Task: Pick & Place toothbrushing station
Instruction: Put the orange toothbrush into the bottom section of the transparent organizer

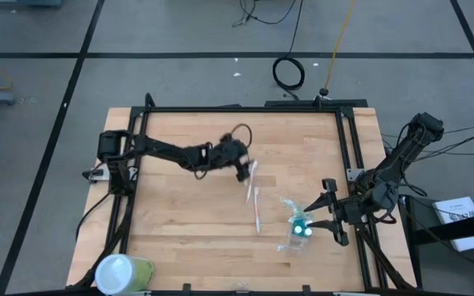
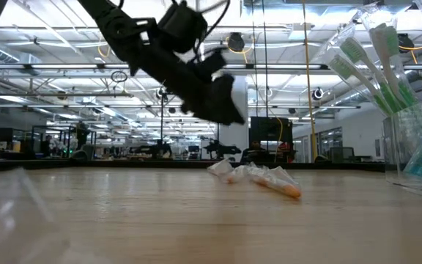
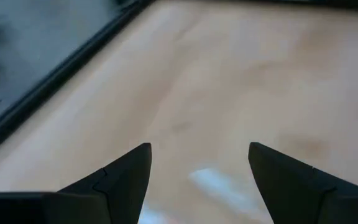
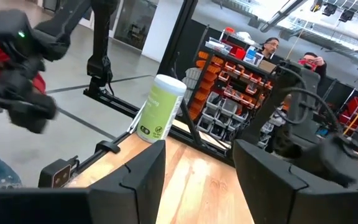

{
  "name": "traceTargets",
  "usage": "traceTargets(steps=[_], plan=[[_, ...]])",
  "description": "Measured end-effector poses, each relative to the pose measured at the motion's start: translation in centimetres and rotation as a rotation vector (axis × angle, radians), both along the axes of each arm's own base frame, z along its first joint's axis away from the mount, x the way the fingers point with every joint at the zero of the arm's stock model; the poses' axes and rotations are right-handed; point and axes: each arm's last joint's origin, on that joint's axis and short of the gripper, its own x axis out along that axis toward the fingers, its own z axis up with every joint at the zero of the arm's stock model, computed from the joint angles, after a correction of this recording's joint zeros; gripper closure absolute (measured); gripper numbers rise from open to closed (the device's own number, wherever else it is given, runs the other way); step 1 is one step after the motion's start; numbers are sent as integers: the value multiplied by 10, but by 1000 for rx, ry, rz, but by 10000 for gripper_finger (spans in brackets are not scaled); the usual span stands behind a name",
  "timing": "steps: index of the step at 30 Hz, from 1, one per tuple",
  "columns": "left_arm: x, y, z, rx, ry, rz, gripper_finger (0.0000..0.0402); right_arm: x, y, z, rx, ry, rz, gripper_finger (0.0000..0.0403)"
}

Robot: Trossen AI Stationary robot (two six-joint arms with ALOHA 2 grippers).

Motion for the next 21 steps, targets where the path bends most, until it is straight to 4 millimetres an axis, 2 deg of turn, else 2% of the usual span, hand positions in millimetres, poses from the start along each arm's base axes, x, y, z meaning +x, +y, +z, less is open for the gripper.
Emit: traceTargets(steps=[4,13,17,21], plan=[[-10,26,-8,-33,95,83,124,0,0,0,-5,-3,0,223],[-14,55,-8,20,100,55,124,3,-3,0,2,-2,-22,223],[-13,60,-23,-10,131,43,124,4,-5,0,19,1,-32,225],[-9,57,-45,-61,159,42,124,4,-5,1,24,-2,-32,227]])
